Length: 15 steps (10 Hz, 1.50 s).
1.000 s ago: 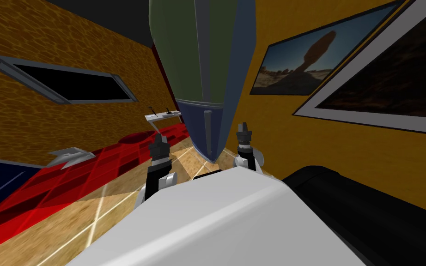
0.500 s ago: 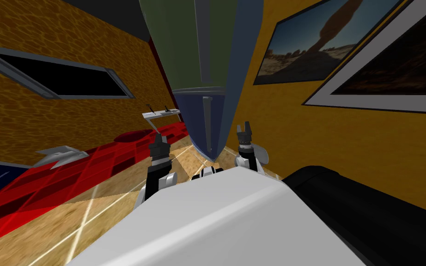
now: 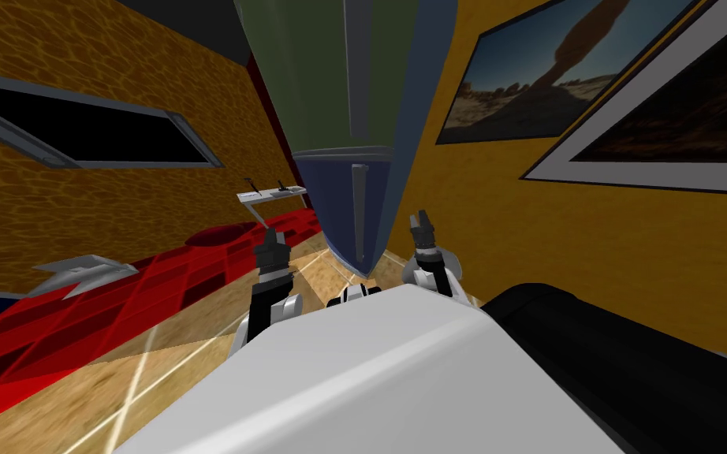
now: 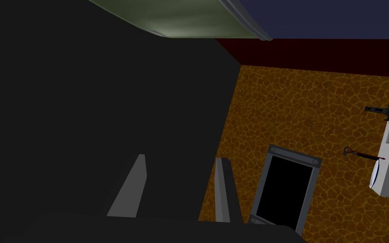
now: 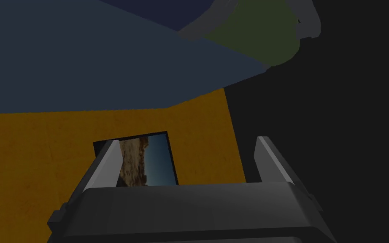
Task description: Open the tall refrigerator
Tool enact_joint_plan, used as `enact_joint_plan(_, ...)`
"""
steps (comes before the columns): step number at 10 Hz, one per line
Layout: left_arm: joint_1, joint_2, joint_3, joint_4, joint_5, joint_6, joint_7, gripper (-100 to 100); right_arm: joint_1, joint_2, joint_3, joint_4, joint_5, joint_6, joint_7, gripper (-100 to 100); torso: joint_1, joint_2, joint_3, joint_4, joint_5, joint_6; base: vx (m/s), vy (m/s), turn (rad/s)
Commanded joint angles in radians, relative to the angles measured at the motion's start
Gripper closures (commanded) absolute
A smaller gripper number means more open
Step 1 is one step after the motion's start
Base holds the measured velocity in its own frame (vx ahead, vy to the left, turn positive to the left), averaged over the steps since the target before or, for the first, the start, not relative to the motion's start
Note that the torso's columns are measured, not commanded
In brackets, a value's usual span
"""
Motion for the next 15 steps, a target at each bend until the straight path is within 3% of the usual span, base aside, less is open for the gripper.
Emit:
enact_joint_plan(1,0.000,0.000,0.000,0.000,0.000,0.000,0.000,0,0.031,-0.056,-0.080,-0.003,0.019,0.021,0.010,-100,0.001,0.000,0.000,0.000,0.000,0.000,0.084,0.108,-0.065)
enact_joint_plan(3,0.000,0.000,0.000,0.000,0.000,0.000,0.000,0,0.045,-0.076,-0.122,-0.005,0.027,0.027,0.014,-100,0.001,0.000,0.000,0.000,0.000,0.000,0.073,0.104,-0.060)
enact_joint_plan(5,0.000,0.000,0.000,0.000,0.000,0.000,0.000,0,0.076,-0.116,-0.188,-0.008,0.045,0.040,0.024,-100,-0.002,0.001,0.001,0.000,-0.001,0.000,0.065,0.081,-0.058)
enact_joint_plan(6,0.000,0.000,0.000,0.000,0.000,0.000,0.000,0,0.076,-0.116,-0.200,-0.008,0.045,0.040,0.024,-100,0.000,0.000,0.000,0.000,0.000,0.000,0.066,0.071,-0.040)
enact_joint_plan(8,0.000,0.000,0.000,0.000,0.000,0.000,0.000,0,0.109,-0.155,-0.270,-0.012,0.065,0.053,0.035,-100,0.000,0.000,0.000,0.000,0.000,0.000,0.093,0.091,-0.062)
enact_joint_plan(9,0.000,0.000,0.000,0.000,0.000,0.000,0.000,0,0.109,-0.155,-0.283,-0.012,0.065,0.053,0.035,-100,0.001,-0.002,-0.001,-0.001,0.000,0.000,0.076,0.092,-0.033)
enact_joint_plan(13,0.000,0.000,0.000,0.000,0.000,0.000,0.000,0,0.162,-0.219,-0.404,-0.018,0.097,0.075,0.052,-100,-0.001,0.001,0.000,0.000,0.000,0.000,0.067,0.088,-0.057)
enact_joint_plan(14,0.000,0.000,0.000,0.000,0.000,0.000,0.000,0,0.162,-0.219,-0.417,-0.018,0.097,0.075,0.052,-100,0.000,0.000,0.000,0.000,0.000,0.000,0.055,0.077,-0.035)
enact_joint_plan(15,0.000,0.000,0.000,0.000,0.000,0.000,0.000,0,0.180,-0.242,-0.457,-0.019,0.108,0.083,0.058,-100,0.000,0.001,0.000,0.000,0.000,0.000,0.066,0.087,-0.062)
